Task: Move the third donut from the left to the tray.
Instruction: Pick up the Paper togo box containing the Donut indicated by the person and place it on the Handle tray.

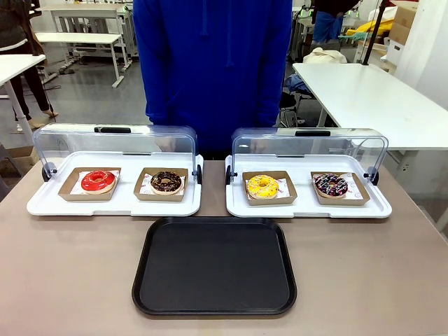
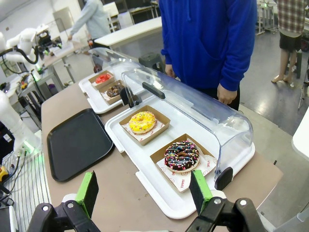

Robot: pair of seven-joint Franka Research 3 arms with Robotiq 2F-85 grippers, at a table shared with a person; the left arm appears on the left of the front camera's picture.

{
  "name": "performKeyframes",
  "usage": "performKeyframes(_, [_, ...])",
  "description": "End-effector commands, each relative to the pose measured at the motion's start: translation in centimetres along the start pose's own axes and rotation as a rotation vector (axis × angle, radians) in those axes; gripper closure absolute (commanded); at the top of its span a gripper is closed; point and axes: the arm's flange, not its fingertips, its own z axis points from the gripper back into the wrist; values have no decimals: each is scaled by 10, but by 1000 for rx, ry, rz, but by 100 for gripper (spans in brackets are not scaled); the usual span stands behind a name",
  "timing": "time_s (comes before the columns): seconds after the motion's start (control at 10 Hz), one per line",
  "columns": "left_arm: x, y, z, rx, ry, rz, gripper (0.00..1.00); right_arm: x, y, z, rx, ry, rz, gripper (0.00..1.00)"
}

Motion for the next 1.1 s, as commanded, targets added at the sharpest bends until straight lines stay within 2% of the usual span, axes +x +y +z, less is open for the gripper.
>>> performKeyframes(0.0, [1, -2, 1, -10, -2, -11, 0, 2, 0, 0, 4, -17, 13, 0])
performKeyframes(1.0, [1, -2, 1, -10, -2, -11, 0, 2, 0, 0, 4, -17, 13, 0])
